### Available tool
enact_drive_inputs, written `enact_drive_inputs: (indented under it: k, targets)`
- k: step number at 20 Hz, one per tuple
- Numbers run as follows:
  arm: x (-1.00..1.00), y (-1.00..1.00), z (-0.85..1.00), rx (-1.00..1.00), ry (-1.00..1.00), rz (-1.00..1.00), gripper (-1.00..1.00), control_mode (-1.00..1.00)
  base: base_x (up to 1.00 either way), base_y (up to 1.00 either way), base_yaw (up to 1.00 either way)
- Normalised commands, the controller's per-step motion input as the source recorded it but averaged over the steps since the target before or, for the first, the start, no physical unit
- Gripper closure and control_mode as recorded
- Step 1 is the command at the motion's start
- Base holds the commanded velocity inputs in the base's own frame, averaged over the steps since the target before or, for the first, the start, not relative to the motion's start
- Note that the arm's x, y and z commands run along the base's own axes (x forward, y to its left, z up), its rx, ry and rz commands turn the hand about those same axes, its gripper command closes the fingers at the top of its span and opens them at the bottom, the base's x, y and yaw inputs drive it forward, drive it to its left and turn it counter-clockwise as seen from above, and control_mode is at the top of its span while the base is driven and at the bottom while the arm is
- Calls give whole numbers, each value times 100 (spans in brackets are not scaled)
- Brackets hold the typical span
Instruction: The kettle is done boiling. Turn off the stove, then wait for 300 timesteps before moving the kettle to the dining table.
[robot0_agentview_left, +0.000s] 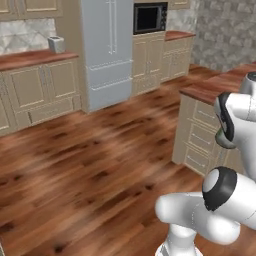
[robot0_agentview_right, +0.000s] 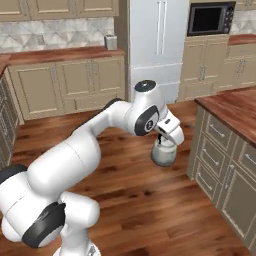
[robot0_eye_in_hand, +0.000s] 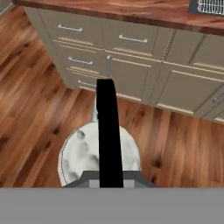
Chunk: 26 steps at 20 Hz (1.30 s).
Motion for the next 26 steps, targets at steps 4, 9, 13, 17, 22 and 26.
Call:
enact_drive_inputs:
  k: [4, 9, 13, 17, 22, 26]
  targets:
    - [0, 0, 0, 0, 0, 0, 100, 100, 85, 63, -40]
    - [0, 0, 0, 0, 0, 0, 100, 100, 84, 68, -39]
    - [0, 0, 0, 0, 0, 0, 100, 100, 81, 70, -38]
    - [0, 0, 0, 0, 0, 0, 100, 100, 80, 74, -39]
    - [0, 0, 0, 0, 0, 0, 100, 100, 81, 78, -39]
    - [0, 0, 0, 0, 0, 0, 100, 100, 82, 79, -40]
